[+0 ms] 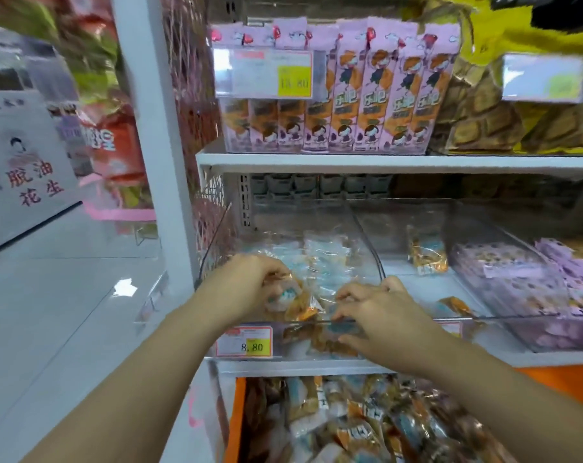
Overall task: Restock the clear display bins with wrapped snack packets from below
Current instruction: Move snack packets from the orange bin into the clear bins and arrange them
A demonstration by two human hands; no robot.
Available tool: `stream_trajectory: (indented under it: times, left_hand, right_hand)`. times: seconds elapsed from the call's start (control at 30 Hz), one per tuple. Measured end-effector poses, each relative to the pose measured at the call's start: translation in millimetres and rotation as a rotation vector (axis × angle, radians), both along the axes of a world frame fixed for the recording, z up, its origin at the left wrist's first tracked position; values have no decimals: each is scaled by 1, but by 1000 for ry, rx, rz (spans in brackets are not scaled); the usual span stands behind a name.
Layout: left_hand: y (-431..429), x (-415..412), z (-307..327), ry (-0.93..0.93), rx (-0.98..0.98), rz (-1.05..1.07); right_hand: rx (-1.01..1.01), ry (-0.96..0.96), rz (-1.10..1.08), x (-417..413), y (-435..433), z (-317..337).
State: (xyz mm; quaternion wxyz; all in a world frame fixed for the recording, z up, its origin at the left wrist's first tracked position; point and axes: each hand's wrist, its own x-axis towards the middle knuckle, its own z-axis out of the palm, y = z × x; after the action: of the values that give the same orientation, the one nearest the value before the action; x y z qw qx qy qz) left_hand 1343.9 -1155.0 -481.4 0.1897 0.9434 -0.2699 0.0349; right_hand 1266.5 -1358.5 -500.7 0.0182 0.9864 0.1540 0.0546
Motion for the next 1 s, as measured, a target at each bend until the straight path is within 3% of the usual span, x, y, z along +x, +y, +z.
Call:
stream_trajectory:
  times: [0.17,0.37,0.7,0.8,0.9,1.0]
  left_hand:
    - [7,-1,7,-25,78,8]
    - [-18,-10,-12,-61,332,4]
    - [-32,9,-22,146,433,-53]
    - [-26,11,-20,276,389,-111]
    - [-17,5,-16,369,221,-125]
    - [4,1,-9,244,4,-50]
  right_hand:
    - [-126,31,-34,6,5,-8]
    - [-180,-43,-53,5,7,-9]
    - [-118,-121,-12,10,4,-10]
    - [-148,-85,21,11,5,-13]
    - [-134,-2,33,10,3,-9]
    - [26,16,35,13,5,8]
